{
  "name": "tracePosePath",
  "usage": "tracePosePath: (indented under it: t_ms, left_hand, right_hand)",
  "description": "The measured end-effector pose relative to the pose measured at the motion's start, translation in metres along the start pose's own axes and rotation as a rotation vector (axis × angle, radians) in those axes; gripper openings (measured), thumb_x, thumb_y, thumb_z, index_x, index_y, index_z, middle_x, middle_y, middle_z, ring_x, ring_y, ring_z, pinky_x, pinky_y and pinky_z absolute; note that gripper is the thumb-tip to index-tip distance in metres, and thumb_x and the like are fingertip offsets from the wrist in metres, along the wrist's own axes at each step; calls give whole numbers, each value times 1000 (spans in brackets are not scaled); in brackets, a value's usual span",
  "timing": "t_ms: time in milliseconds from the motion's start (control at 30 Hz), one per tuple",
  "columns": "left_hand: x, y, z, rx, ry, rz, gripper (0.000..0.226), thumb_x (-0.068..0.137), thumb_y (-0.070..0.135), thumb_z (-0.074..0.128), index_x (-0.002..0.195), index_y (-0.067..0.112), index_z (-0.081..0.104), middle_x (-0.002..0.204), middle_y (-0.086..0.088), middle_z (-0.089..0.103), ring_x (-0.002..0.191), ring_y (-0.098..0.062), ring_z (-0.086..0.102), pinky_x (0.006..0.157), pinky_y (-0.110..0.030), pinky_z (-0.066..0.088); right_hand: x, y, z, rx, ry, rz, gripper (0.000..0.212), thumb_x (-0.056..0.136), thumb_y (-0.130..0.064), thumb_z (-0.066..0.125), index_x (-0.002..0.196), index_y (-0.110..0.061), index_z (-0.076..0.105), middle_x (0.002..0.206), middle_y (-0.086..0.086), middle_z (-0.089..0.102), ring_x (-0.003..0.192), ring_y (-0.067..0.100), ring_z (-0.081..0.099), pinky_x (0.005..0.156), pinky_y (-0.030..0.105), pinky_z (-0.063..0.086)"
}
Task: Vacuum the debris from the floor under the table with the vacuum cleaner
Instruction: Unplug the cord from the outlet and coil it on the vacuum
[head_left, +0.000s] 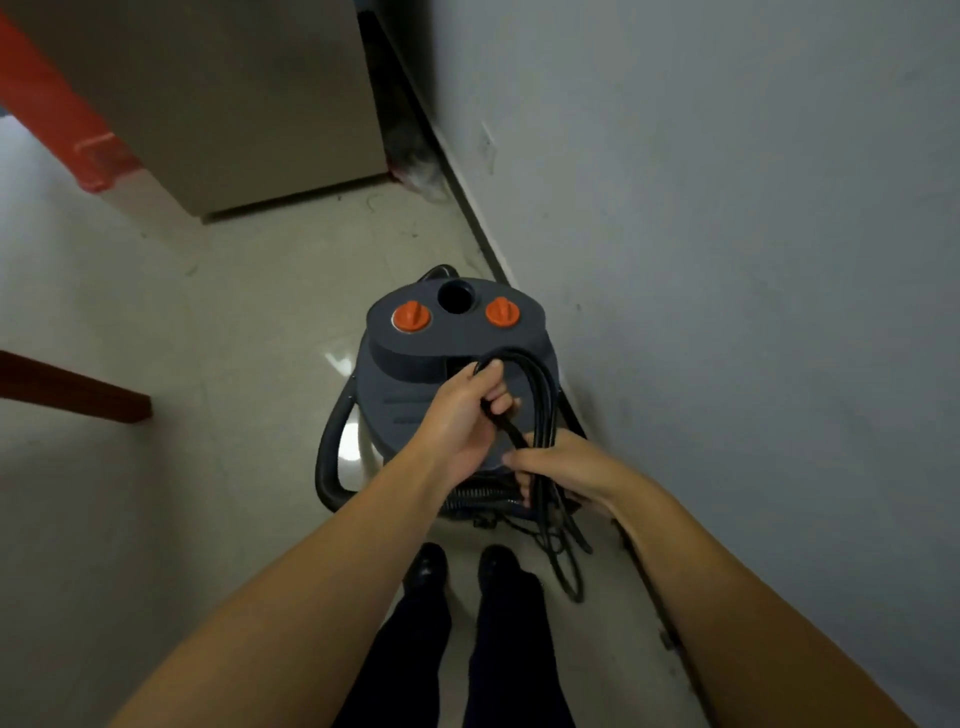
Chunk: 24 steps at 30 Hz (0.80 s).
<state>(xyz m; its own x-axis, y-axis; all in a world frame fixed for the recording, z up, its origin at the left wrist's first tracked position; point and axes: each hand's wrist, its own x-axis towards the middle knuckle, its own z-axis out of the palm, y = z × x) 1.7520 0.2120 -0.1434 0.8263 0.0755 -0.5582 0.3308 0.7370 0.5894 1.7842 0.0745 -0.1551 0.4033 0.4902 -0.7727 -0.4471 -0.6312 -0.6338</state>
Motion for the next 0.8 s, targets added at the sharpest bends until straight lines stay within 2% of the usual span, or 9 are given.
tracePosePath:
  t_ms: [67, 133, 267, 333, 400, 467, 567, 733, 800]
  left_hand:
    - [12, -3, -22, 207, 50, -69, 8, 98, 12, 47, 94, 11, 54, 78, -1, 56, 78, -14, 57, 82, -29, 47]
    - [23, -8, -51, 370, 214, -110, 18, 95, 10, 53, 112, 12, 56, 98, -4, 63, 94, -16, 61, 85, -29, 49]
    - [47, -27, -100, 565, 586, -50, 15, 93, 1, 49, 89, 13, 57, 82, -7, 59, 66, -13, 54, 65, -26, 47]
    - [60, -42, -113, 678, 592, -88, 16, 95, 3, 48, 87, 15, 56, 93, -10, 61, 79, -19, 59, 78, -34, 51]
    - [69, -52, -115, 812, 600, -93, 14, 95, 7, 48, 104, 10, 59, 106, -12, 64, 99, -27, 61, 91, -36, 48]
    - [76, -55, -115, 892, 594, -58, 26, 95, 15, 51, 120, 7, 56, 110, -10, 64, 102, -24, 59, 83, -28, 44]
    - [85, -53, -119, 1024, 568, 8, 38, 92, 25, 58, 128, 11, 52, 111, -10, 62, 101, -24, 58, 79, -27, 41]
    - [90, -55, -139, 1356, 626, 96, 47, 86, 34, 63, 129, 22, 50, 116, -12, 50, 108, -30, 52, 89, -43, 47]
    - [93, -52, -141, 1503, 680, 124, 36, 88, 28, 59, 123, 19, 52, 117, -12, 48, 113, -32, 46, 90, -42, 42]
  right_hand:
    - [21, 5, -19, -182, 67, 26, 13, 87, -17, 64, 78, -8, 66, 70, 0, 63, 67, 15, 59, 67, 25, 46]
    - [43, 11, -37, -271, 120, 77, 16, 86, -17, 64, 72, -8, 64, 67, 2, 61, 60, 13, 57, 54, 20, 44]
    - [94, 26, -50, -473, 77, 179, 21, 87, -17, 60, 70, -8, 51, 68, 6, 52, 64, 18, 50, 60, 25, 37]
    - [116, 32, -51, -604, 72, 196, 17, 88, -20, 59, 78, -7, 53, 75, 8, 51, 70, 20, 50, 65, 26, 36]
    - [129, 33, -51, -706, 57, 202, 22, 89, -22, 58, 75, -7, 53, 72, 5, 50, 71, 20, 50, 61, 25, 37]
    - [140, 23, -47, -837, 15, 191, 24, 90, -25, 57, 74, -7, 55, 74, 5, 50, 74, 20, 50, 58, 26, 39]
    - [157, -2, -31, -1053, -77, 135, 29, 90, -32, 59, 101, -4, 61, 88, 6, 52, 85, 22, 51, 70, 27, 42]
    - [176, -16, -14, -1144, -125, -5, 21, 87, -25, 63, 76, -9, 53, 72, 2, 51, 77, 24, 56, 63, 29, 45]
    - [177, -3, -14, -1050, -78, -136, 18, 85, -23, 66, 86, -7, 57, 83, 7, 58, 84, 27, 61, 71, 35, 53]
